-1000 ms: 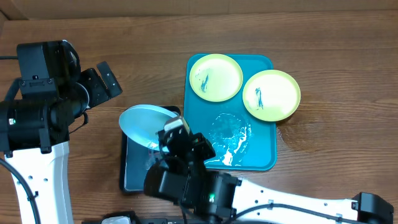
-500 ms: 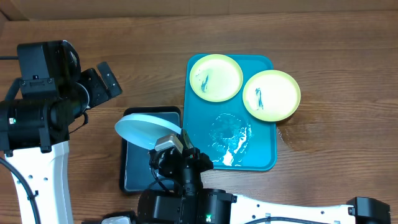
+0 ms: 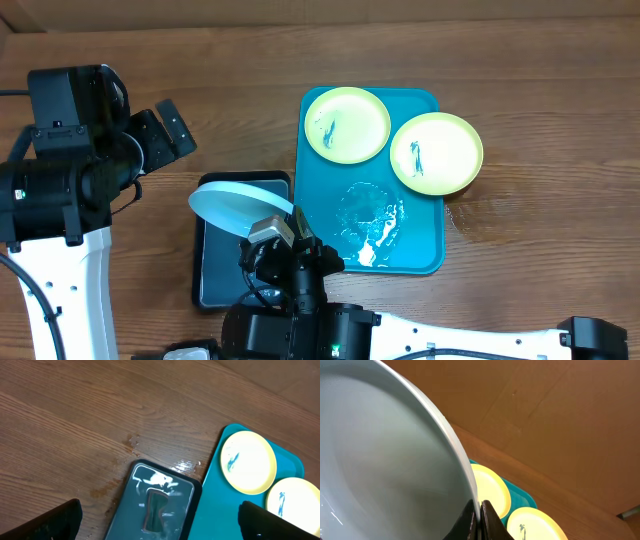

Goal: Clean dirty plates on tray and stack at the side
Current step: 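Lift the front plate with the right gripper and tilt it over the black tray, then carry the plate right and set it on the table beside the tray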

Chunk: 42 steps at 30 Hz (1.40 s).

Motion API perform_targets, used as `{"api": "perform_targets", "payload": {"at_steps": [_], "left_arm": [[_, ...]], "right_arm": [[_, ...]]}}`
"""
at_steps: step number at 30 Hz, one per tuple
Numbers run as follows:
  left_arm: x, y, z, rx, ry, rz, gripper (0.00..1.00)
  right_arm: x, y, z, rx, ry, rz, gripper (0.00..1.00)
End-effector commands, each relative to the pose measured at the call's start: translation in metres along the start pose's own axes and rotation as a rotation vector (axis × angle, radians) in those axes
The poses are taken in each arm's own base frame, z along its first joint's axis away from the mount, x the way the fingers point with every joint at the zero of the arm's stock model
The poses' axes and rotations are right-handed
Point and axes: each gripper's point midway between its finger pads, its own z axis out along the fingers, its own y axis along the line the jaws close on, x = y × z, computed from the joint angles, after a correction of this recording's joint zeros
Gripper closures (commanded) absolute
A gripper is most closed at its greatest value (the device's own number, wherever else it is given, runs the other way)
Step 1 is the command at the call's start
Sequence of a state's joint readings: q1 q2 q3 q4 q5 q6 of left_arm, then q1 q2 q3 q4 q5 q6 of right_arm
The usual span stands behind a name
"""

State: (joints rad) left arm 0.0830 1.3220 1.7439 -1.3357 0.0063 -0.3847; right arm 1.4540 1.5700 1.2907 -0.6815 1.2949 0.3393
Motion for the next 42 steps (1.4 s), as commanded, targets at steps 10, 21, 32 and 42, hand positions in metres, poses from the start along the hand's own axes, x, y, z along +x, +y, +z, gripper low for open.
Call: {"api": "perform_targets", "payload": {"at_steps": [10,21,32,42], "left_arm": [[-0.007,0.0,-0.011,0.006,-0.041,0.016,0.0],[-0.007,0.0,-0.011,0.006,-0.041,0.016,0.0],[-0.007,0.0,-0.011,0.007,-0.04,0.016,0.0],[-0.007,0.0,-0.011,0.007,-0.04,0.016,0.0]], "right_arm": [[-0.01,-0.003,-0.007,0.009,-0.027,0.021,0.96],[-0.008,0.004,-0.006,-0.03,-0.011,0.033,0.96],[0.011,0.011,0.044,-0.158,0.161,0.19,0.96],[0.017,0.009,0.055,-0.176,0.204,0.225,0.96]]}}
